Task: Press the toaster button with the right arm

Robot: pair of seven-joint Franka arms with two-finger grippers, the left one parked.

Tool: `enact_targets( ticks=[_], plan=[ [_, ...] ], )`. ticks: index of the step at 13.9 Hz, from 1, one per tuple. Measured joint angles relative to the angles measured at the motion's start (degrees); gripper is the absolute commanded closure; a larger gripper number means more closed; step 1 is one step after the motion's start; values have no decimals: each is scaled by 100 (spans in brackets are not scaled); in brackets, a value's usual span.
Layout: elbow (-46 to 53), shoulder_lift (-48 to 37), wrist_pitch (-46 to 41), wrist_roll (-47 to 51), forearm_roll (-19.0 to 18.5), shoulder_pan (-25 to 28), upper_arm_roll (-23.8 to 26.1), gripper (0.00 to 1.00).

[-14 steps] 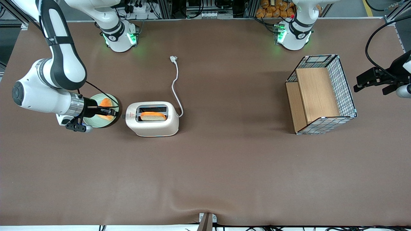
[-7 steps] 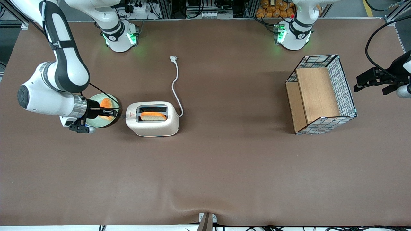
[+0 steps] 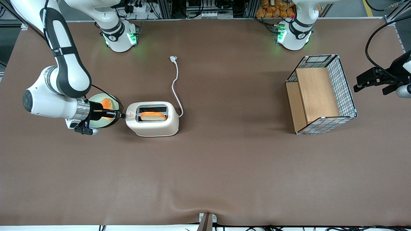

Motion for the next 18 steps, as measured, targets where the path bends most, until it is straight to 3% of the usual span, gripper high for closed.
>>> enact_targets(
  ticks=[8, 18],
  plan=[
    [0, 134, 2, -473, 126, -38, -34, 100],
    [-9, 408, -16, -1170, 634, -247, -60, 100]
  ],
)
